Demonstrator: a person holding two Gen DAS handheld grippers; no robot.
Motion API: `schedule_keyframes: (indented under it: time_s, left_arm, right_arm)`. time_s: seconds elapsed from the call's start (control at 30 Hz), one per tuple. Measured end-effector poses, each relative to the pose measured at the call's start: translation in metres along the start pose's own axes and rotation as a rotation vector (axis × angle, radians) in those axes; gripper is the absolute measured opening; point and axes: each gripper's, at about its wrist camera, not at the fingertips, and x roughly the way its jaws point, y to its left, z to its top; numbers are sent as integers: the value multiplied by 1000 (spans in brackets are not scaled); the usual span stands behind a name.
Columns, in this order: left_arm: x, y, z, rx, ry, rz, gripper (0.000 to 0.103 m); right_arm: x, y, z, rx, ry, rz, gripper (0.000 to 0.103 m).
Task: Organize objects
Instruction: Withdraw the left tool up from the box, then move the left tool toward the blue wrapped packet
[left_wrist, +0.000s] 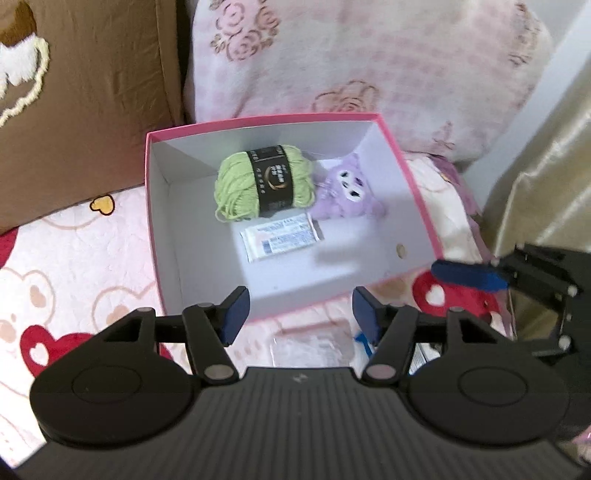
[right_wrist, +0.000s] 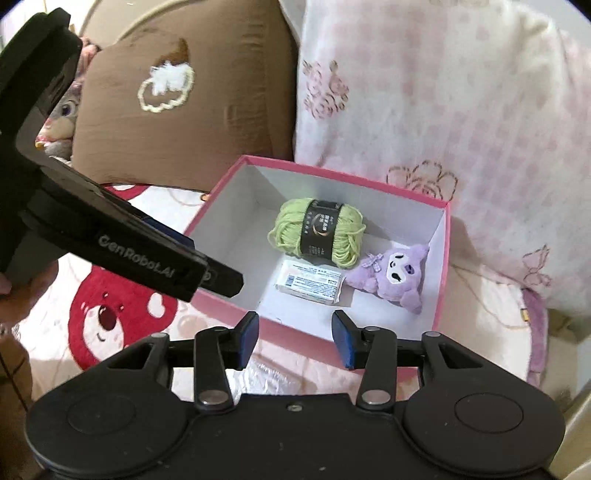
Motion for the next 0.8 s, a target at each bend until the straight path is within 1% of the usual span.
schedule_keyframes:
  time_s: [0.07,0.13,0.27,0.4,0.53,0.67,0.8]
  left_arm:
    - [-10,-5,-9,9,4,-14,61]
    - [-21,-6,-16,16,4,-35,61]
    - [-41,-11,-35,50,-9,-16,64]
    - [-50,-20,-56,101,5,3,65]
    - [-56,-29,-76,121,29,-29,68]
    - [-64,-40,-97,147,39,-33,71]
    - [-68,-50,-116,180,55,-34,73]
  right_arm:
    - [-15,9,-7,-16,-19,-8,55]
    - [-28,16,-14,-32,-33,-13,61]
    - [-55,21,-25,-47,-62,5,62]
    - [-74,24,-36,-50,-76,19,66]
    - [-90,29,-48,-68,-81,29,67]
    - [-104,28,-60,-78,-76,36,69]
    - [-116,27,-73,-86,-77,43,77]
